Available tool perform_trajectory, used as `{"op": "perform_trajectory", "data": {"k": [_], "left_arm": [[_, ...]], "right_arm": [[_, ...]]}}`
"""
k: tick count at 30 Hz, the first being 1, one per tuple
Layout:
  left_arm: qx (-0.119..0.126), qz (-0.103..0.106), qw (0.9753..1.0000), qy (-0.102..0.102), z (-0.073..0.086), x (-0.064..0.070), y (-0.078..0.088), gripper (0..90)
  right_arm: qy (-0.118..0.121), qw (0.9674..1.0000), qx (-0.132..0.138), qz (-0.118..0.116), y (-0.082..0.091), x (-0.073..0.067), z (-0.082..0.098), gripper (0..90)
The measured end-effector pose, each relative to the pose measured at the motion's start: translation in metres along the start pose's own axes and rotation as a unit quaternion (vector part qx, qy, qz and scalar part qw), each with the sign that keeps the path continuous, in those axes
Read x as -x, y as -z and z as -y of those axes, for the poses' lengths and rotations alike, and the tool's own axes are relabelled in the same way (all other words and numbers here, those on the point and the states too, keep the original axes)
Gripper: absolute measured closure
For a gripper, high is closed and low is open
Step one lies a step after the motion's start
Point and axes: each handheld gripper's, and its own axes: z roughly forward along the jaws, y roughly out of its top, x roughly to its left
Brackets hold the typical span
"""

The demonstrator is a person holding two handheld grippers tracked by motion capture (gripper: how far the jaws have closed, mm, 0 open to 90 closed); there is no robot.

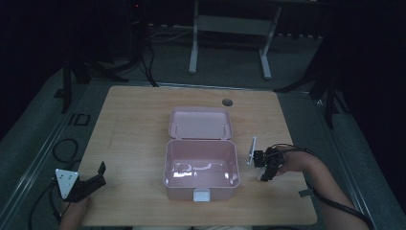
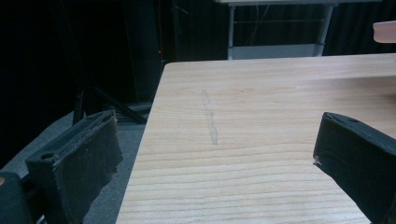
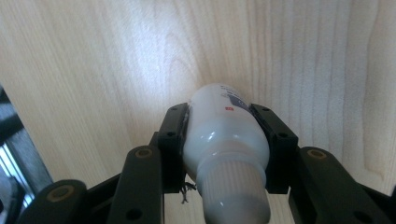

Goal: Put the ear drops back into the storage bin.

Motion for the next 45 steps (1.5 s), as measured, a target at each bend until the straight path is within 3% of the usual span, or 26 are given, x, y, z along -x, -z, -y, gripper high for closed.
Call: {"op": "perform_trajectory", "data": {"k": [7,12,45], "left_arm": [[-0.001,0.0,1.0,0.0,0.0,0.0,0.0,1.0],[0.0,0.0,1.0,0.0,0.0,0.0,0.0,1.0],[0.0,-0.002,1.0,0.0,0.0,0.0,0.0,1.0]], "right_arm": [[0.058,0.9981,-0.015,0.014,0.001,-0.014,-0.004,59.6],[0.075,0.9967,-0.02,0.023,0.004,-0.022,-0.008,59.6],[0.095,0.9944,-0.018,0.043,0.073,-0.047,-0.021,59.7]]}}
